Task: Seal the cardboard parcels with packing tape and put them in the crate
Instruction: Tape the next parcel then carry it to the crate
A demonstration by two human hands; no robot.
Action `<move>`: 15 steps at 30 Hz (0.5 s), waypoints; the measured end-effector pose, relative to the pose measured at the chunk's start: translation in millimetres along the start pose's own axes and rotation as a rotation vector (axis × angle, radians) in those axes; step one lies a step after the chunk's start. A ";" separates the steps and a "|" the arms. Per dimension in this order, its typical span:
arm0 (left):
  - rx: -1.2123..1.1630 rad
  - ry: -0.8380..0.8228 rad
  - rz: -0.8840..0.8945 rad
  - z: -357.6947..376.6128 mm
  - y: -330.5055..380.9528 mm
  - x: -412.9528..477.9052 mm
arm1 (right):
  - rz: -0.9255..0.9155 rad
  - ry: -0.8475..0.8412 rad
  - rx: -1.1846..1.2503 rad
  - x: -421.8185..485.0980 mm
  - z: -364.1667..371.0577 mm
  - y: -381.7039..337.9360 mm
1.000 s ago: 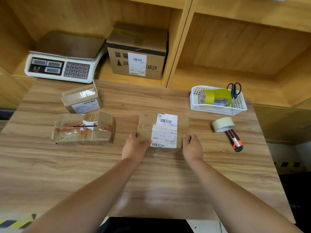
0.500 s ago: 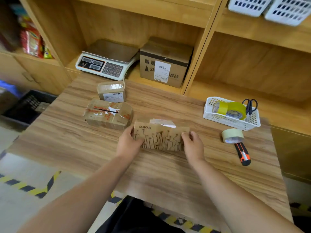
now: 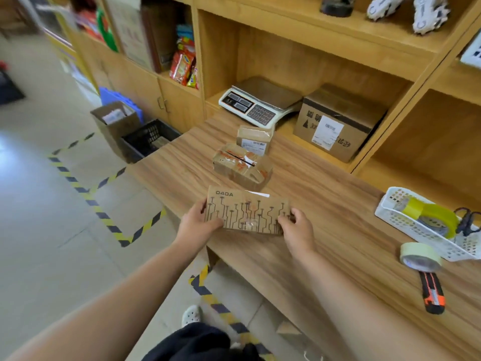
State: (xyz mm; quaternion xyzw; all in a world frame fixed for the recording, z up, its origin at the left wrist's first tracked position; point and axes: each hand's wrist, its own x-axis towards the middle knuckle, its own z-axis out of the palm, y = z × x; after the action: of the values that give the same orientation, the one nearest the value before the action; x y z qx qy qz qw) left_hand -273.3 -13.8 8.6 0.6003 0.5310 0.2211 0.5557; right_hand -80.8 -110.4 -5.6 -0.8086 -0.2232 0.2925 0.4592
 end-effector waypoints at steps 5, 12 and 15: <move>-0.030 0.033 0.033 -50.8 -8.0 -16.2 | -0.084 -0.113 -0.014 -13.0 42.7 -23.5; -0.036 0.115 0.090 -124.7 -28.3 -11.9 | -0.148 -0.282 -0.063 -27.0 112.3 -62.5; -0.064 0.141 0.090 -168.4 -40.0 -0.9 | -0.182 -0.311 -0.074 -32.0 155.6 -83.4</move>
State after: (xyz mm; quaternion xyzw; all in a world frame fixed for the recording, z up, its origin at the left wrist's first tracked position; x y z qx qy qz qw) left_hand -433.4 51.0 20.7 0.5882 0.5341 0.3045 0.5255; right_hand -217.3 4.7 12.4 -0.7465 -0.3741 0.3629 0.4136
